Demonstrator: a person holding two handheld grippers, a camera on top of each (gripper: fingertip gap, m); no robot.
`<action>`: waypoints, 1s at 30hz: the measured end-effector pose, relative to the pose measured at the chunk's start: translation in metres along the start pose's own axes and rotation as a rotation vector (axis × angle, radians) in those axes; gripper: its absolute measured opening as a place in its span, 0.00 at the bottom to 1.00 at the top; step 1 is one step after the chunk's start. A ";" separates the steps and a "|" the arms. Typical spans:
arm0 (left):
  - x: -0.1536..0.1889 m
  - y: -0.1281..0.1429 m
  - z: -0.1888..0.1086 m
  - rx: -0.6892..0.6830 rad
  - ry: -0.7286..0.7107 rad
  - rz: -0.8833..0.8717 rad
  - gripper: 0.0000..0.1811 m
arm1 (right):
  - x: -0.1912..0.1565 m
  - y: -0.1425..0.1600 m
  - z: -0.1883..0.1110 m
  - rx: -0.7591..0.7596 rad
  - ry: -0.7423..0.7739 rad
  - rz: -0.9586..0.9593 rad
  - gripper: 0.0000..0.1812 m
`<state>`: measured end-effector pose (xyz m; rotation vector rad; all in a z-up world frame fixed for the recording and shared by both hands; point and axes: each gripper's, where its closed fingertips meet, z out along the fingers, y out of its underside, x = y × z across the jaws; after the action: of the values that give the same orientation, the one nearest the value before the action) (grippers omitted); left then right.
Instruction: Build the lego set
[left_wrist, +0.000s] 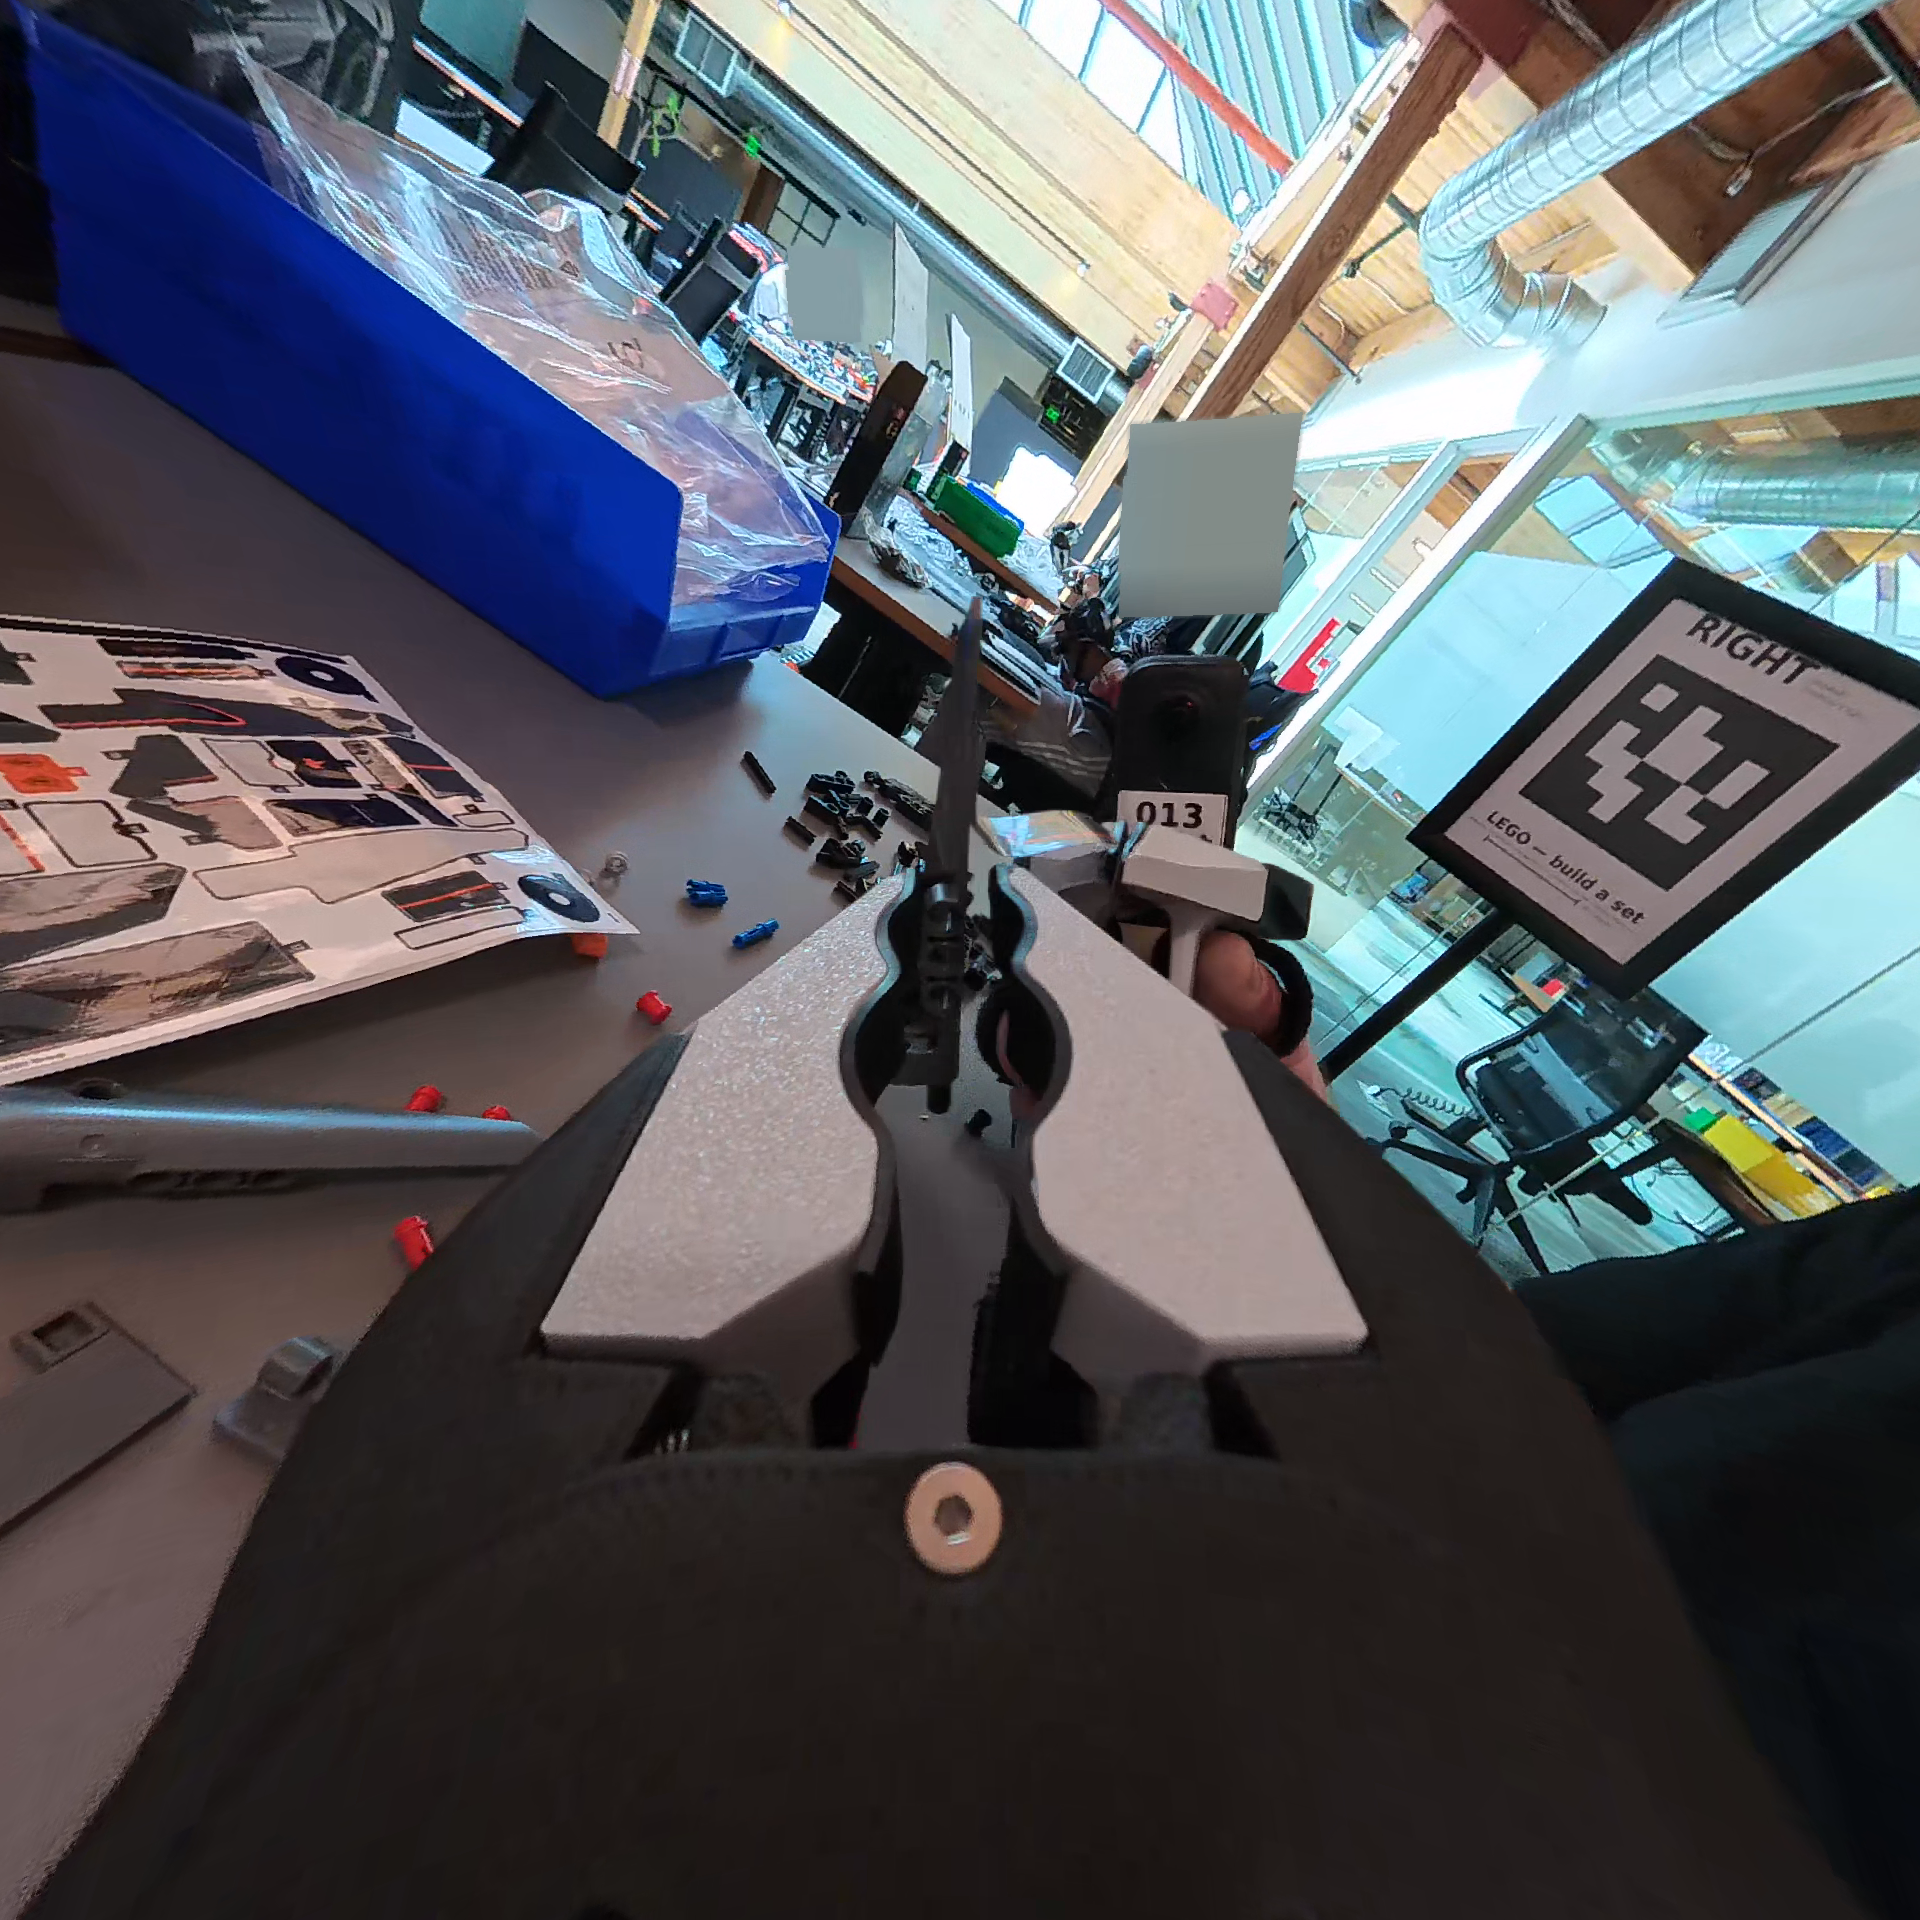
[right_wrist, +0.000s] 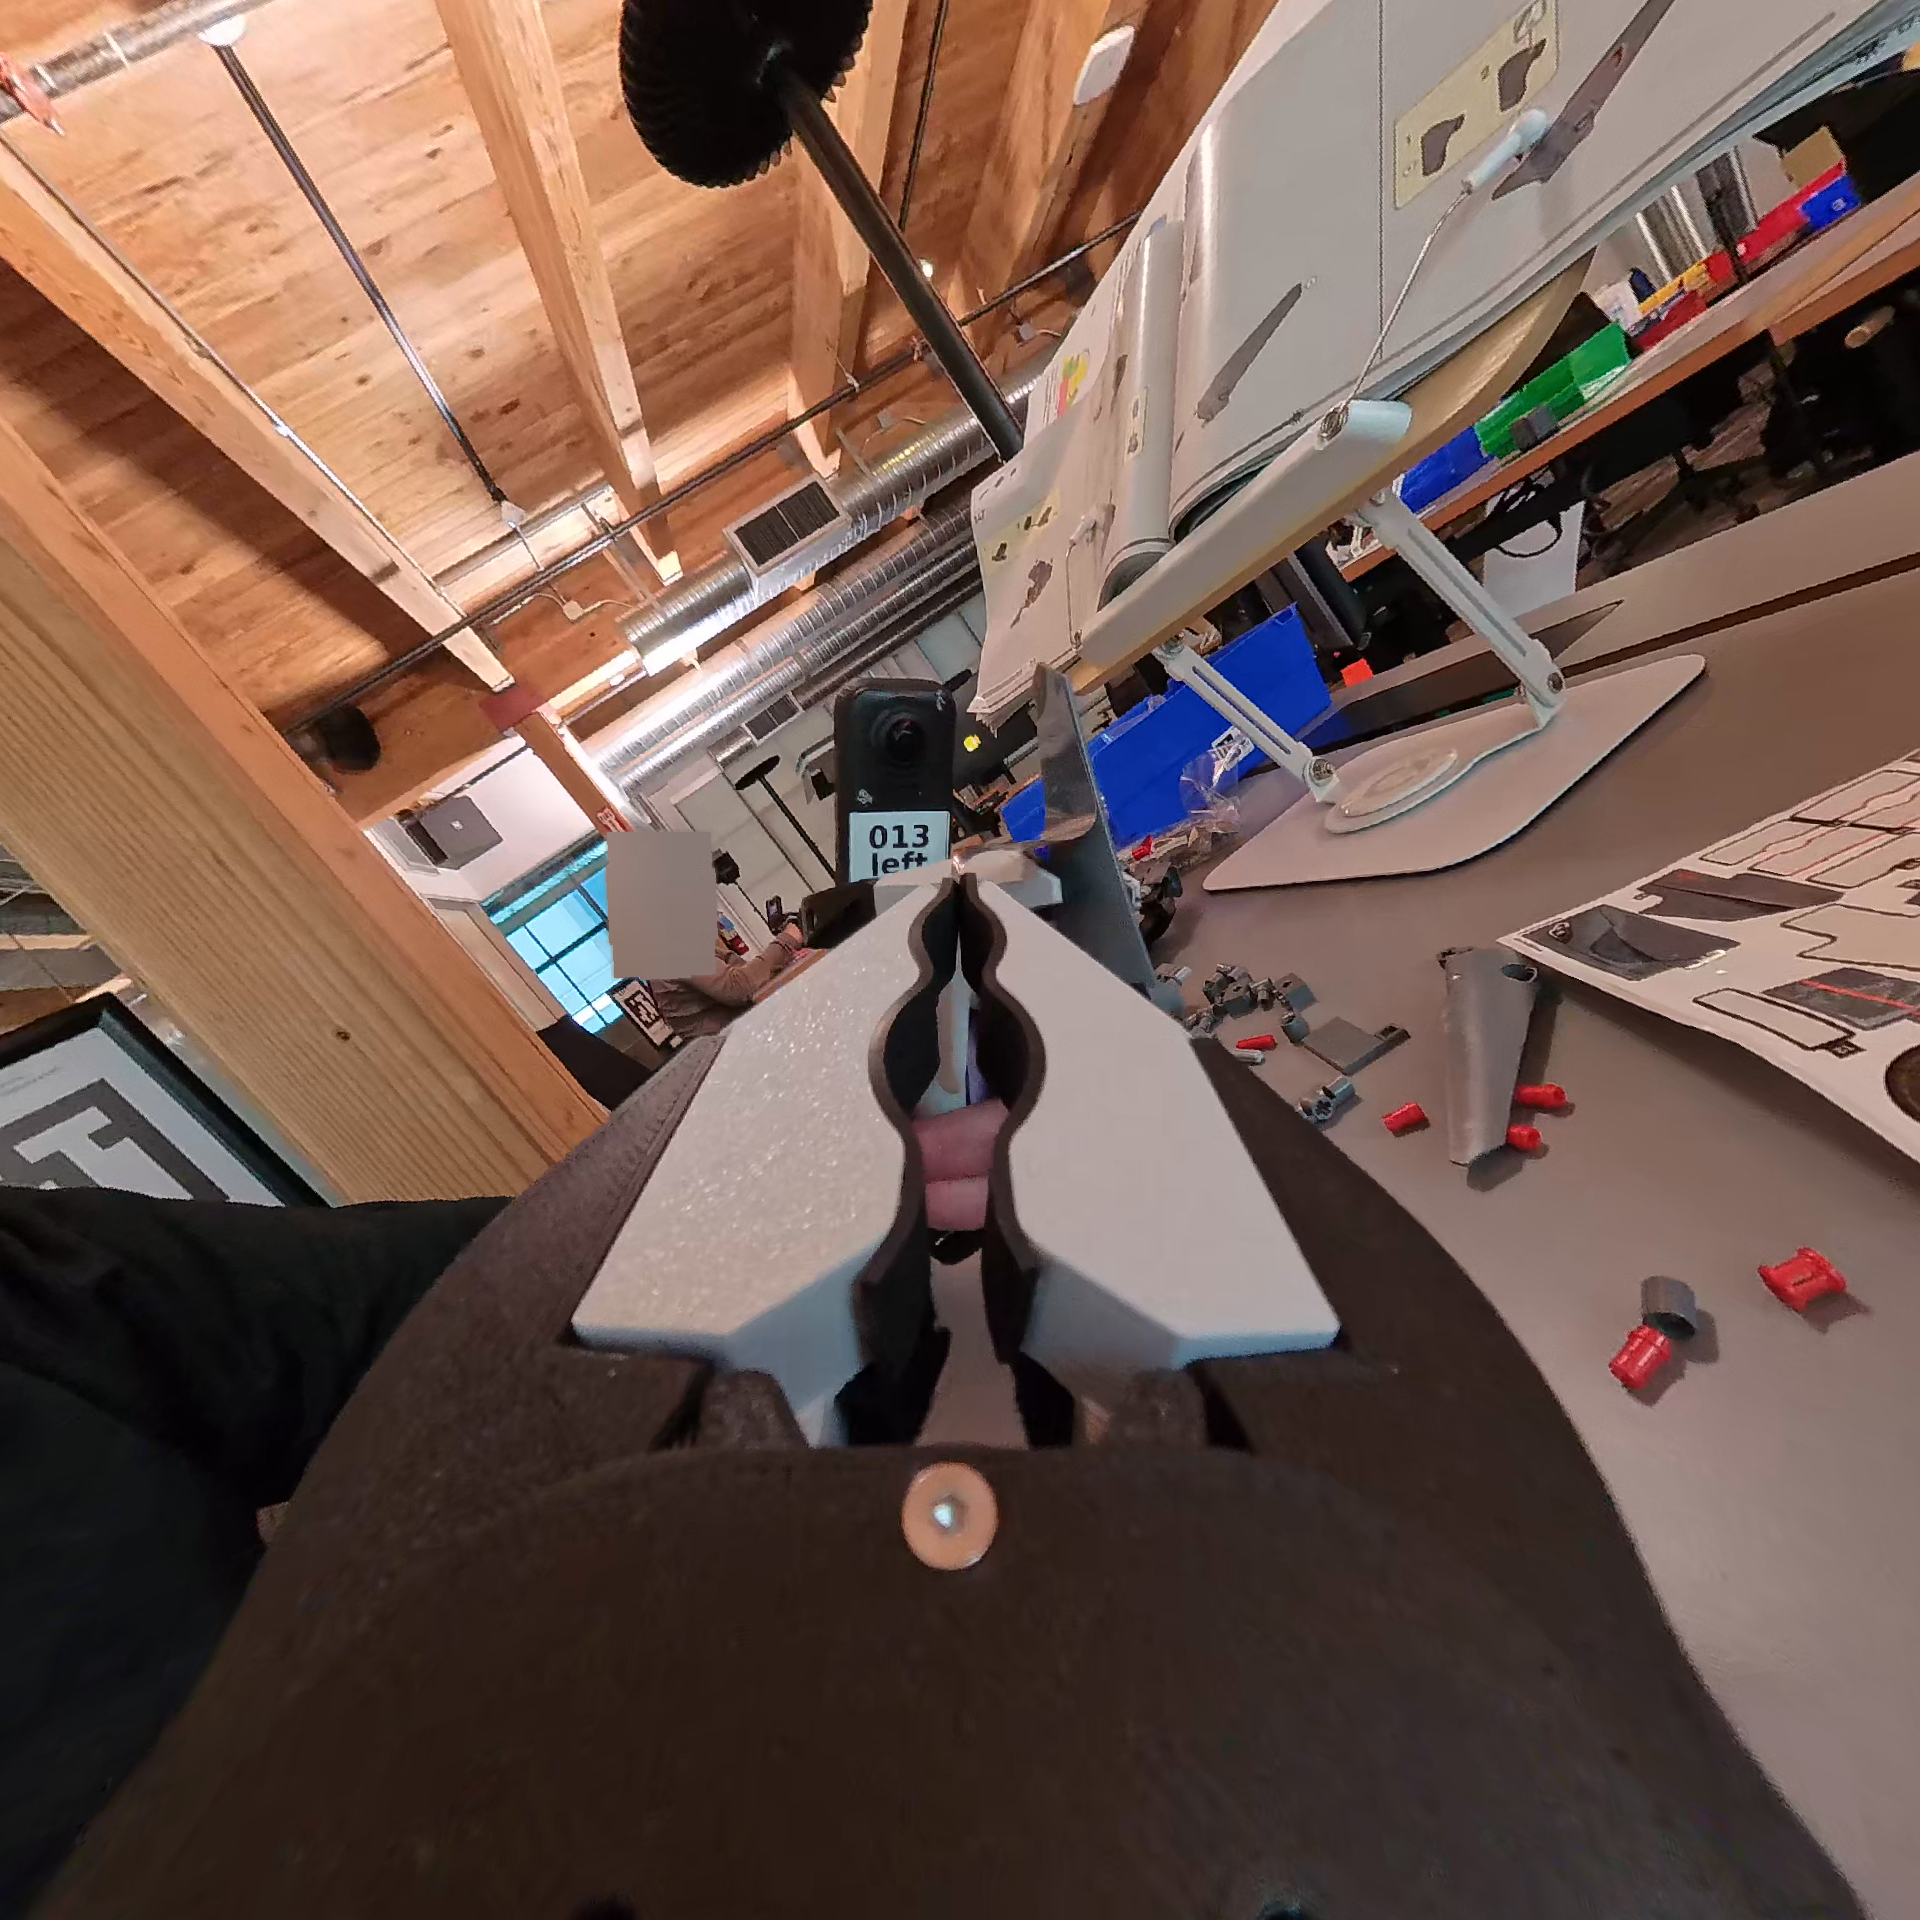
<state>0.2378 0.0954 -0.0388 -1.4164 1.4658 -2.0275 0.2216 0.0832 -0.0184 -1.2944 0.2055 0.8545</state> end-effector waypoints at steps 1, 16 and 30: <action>0.000 0.000 0.000 0.000 -0.003 0.004 0.05 | -0.001 -0.001 0.000 0.005 -0.003 0.000 0.00; -0.013 0.018 0.004 -0.102 -0.048 0.032 0.08 | 0.001 -0.009 -0.004 0.041 0.005 0.014 0.00; -0.020 0.002 -0.019 -0.184 -0.074 0.106 0.23 | 0.002 -0.002 -0.010 0.003 0.018 0.027 0.00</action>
<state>0.2316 0.1191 -0.0523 -1.4322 1.6937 -1.7980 0.2278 0.0750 -0.0214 -1.2993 0.2386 0.8651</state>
